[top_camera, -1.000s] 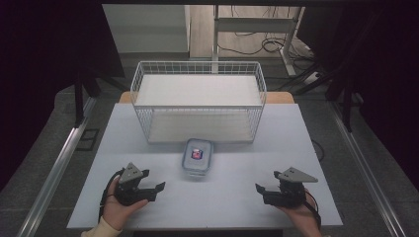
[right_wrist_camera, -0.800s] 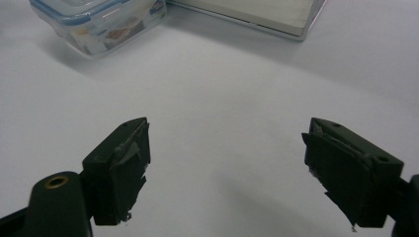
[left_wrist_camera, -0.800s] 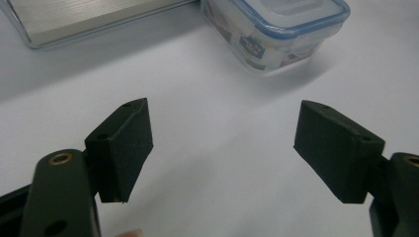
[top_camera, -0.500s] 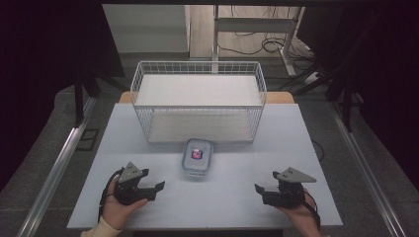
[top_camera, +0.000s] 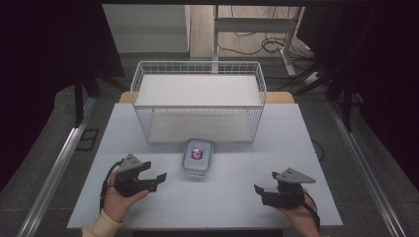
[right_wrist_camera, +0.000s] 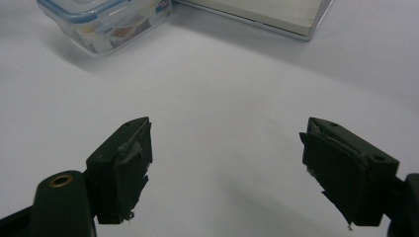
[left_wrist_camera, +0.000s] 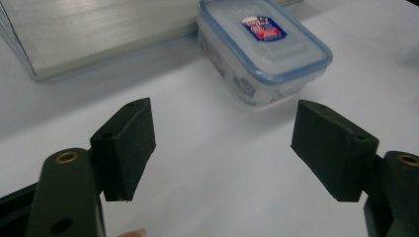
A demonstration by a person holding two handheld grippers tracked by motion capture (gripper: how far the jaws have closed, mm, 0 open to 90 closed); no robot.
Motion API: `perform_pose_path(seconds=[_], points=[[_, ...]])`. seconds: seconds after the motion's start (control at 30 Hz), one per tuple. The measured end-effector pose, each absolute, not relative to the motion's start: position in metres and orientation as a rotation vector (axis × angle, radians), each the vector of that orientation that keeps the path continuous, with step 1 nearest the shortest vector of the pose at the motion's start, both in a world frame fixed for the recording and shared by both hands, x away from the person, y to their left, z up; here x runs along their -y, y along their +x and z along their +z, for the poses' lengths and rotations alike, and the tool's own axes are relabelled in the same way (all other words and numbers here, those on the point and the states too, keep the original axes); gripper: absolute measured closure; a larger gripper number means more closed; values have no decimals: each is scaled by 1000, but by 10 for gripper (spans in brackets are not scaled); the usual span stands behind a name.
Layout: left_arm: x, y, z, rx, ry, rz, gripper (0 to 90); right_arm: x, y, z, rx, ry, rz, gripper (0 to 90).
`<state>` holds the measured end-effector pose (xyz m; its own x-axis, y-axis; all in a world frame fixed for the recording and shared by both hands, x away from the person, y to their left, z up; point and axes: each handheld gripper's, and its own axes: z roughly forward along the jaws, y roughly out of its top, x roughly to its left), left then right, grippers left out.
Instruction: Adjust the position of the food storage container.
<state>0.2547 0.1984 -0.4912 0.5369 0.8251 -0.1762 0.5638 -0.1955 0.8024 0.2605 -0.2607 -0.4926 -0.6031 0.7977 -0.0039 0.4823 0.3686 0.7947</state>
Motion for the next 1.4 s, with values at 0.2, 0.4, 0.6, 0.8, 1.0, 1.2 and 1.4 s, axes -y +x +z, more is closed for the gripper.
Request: perform_pose_path(seconds=[0.2, 0.4, 0.6, 0.8, 1.0, 1.2, 1.4], points=[[-199, 268, -483, -1161, 1905, 383, 297, 261, 260, -493, -2248, 1114, 1106, 193], [-190, 284, -484, -1154, 1951, 377, 428, 262, 261, -493, -2246, 1122, 1097, 194], [-182, 306, -479, -1146, 1983, 370, 484, 261, 262, -495, -2249, 1125, 1084, 194], [-175, 329, -479, -1153, 2040, 342, 613, 263, 264, -497, -2249, 1142, 1076, 195], [-166, 358, -478, -1148, 2090, 254, 849, 262, 263, -497, -2252, 1142, 1069, 195], [-156, 382, -485, -1192, 2137, 244, 898, 263, 264, -498, -2253, 1144, 1062, 195], [-144, 402, -495, -1180, 2183, 254, 898, 262, 265, -499, -2258, 1144, 1054, 196]])
